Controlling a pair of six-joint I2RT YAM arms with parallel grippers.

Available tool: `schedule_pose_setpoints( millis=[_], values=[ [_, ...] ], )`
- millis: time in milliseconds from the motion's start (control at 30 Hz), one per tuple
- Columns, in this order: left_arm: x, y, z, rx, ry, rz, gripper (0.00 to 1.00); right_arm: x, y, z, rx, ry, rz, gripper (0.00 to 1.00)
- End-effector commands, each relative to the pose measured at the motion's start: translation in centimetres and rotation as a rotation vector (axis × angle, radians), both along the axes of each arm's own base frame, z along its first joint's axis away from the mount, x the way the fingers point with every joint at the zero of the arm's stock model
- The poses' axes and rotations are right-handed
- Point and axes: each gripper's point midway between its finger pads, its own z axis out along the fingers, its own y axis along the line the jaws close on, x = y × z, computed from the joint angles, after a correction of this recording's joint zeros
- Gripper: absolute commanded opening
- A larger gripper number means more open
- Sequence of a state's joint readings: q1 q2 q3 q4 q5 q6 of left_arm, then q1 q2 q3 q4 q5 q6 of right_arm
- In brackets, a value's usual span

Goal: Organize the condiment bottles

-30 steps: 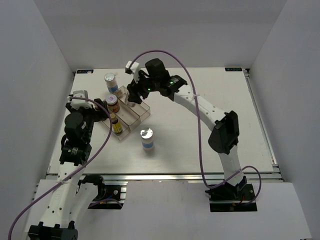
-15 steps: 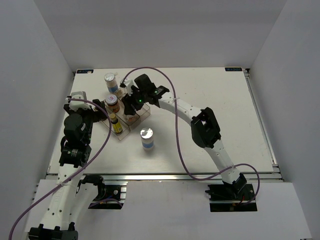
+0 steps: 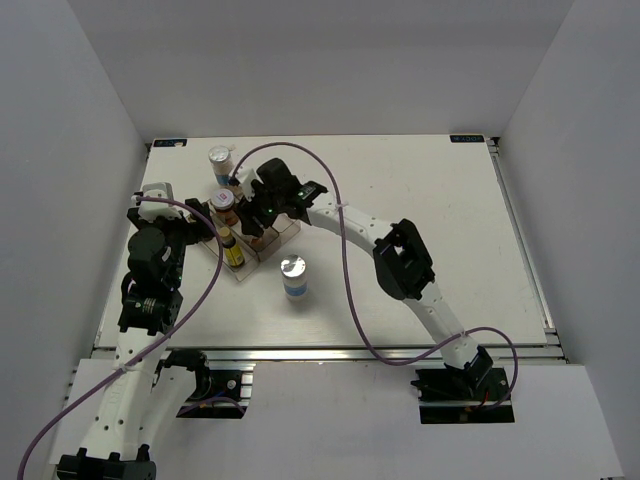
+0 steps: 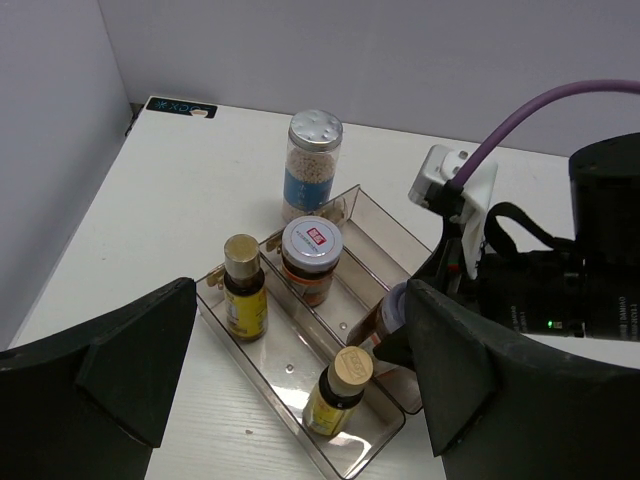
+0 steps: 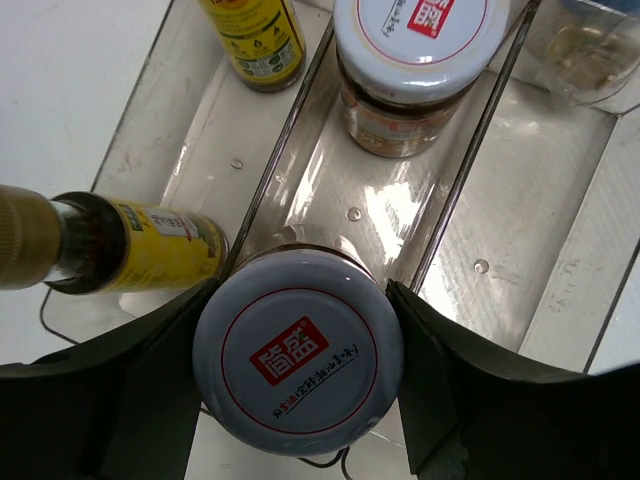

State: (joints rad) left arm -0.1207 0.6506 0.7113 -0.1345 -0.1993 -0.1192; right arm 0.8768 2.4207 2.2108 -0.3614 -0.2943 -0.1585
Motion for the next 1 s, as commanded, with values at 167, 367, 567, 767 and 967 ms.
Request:
schedule_pose_setpoints(
  millis=[167, 367, 567, 767, 967],
  values=[
    [0.0, 0.0, 0.0, 0.008, -0.004, -0.002, 0.94, 0.5, 2.0, 4.0, 0.094, -0.119, 0.012, 0.69],
    [0.0, -0.2, -0.1, 0.01, -0.002, -0.011, 0.95, 0.3, 1.6, 5.8, 0.107, -0.139, 0.004, 0.83],
    [0.2, -0.5, -0.3, 0.009, 0.001, -0.03, 0.95, -0.9, 0.5, 10.8, 0.16, -0.156, 0.01, 0.83],
    [0.5, -1.1, -0.5, -0.006, 0.004, -0.054, 0.53, -3.1, -4.3, 18.1, 0.234, -0.194, -0.038, 0.71],
    [3.4, -2.4, -1.3, -0.055, 0.102, -0.095, 0.09, -6.8, -12.7, 20.0, 0.279, -0.116, -0.043, 0.12]
  ],
)
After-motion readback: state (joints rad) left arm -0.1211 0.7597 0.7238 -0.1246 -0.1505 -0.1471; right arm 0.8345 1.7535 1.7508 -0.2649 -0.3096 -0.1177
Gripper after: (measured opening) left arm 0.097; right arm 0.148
